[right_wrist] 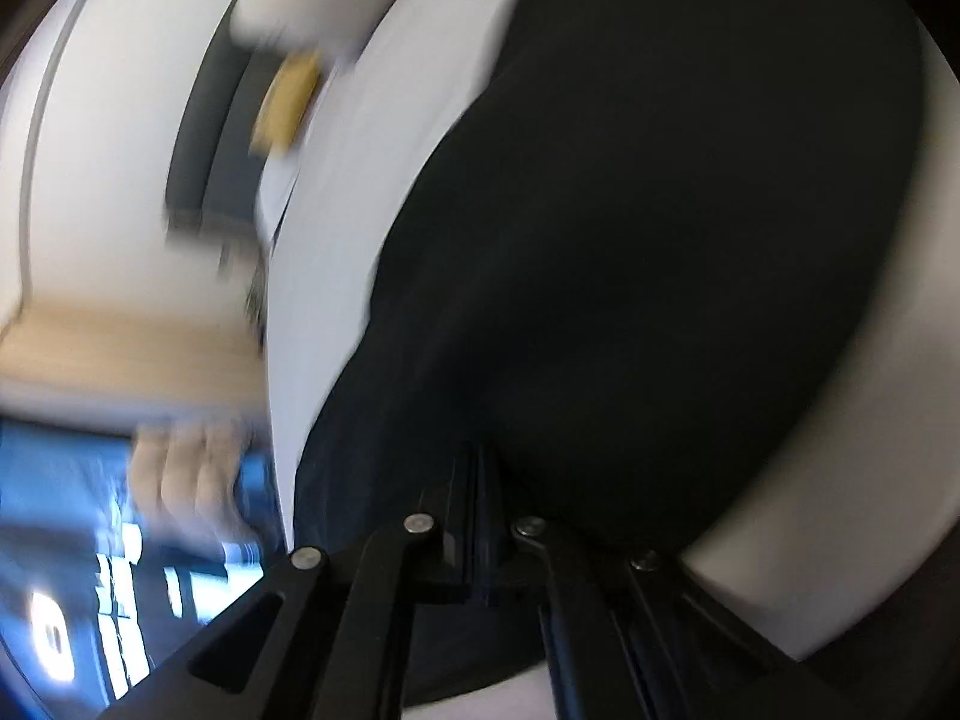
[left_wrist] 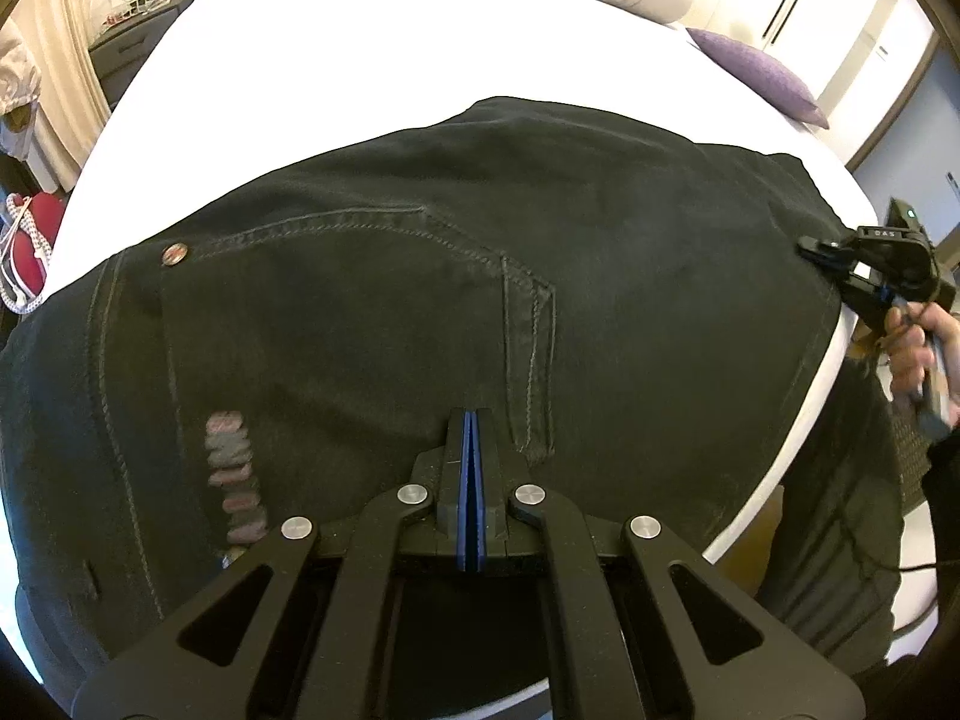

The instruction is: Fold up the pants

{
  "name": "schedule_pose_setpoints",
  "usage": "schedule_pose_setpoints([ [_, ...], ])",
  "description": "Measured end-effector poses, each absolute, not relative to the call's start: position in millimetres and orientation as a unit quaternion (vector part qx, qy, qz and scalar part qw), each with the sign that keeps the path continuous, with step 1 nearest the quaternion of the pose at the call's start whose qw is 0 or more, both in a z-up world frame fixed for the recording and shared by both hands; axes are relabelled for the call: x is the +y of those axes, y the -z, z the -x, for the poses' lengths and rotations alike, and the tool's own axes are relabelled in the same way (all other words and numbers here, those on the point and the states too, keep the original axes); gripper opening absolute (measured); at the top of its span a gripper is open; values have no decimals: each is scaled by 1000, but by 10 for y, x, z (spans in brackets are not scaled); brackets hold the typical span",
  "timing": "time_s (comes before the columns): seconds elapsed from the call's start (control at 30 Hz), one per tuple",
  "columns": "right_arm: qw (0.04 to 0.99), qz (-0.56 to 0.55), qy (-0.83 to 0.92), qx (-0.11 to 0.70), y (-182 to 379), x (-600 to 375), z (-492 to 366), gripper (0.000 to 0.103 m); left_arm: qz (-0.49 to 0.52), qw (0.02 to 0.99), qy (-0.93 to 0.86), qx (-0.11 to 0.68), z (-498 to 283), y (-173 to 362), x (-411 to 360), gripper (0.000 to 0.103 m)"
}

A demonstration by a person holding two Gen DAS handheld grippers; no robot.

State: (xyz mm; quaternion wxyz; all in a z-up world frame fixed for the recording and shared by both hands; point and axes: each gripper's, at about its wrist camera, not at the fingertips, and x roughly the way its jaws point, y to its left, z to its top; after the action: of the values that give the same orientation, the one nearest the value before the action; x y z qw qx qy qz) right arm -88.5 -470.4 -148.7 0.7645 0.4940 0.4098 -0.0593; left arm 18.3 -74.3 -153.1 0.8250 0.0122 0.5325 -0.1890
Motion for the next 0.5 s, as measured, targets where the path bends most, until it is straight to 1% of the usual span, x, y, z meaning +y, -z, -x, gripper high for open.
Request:
schedule_pose_setpoints([
  [0.03,783,-457,100,409,1333,-4754,993,0,-8,826,189,531,-151,1525,-700,0],
  [0.1,795,-430,129,409,1128,-4745,1151,15,3,828,190,528,-79,1535,-616,0],
  [0.13,800,-439,105,396,1020,-4692,1250,36,9,828,190,527,-57,1536,-583,0],
  [0.17,803,-448,80,385,923,-4633,1277,45,14,829,190,526,-36,1533,-559,0],
  [0.23,801,-455,0,389,798,-4280,1299,45,16,829,184,528,-21,1498,-558,0],
  [0.3,789,-464,-54,399,785,-3992,1125,45,18,832,188,522,-13,1429,-589,0],
  [0.37,768,-470,-104,423,878,-3639,950,45,19,833,208,513,-22,1354,-702,0],
  [0.5,753,-429,-147,476,1191,-2966,762,44,-10,825,239,511,-80,1358,-1035,1],
])
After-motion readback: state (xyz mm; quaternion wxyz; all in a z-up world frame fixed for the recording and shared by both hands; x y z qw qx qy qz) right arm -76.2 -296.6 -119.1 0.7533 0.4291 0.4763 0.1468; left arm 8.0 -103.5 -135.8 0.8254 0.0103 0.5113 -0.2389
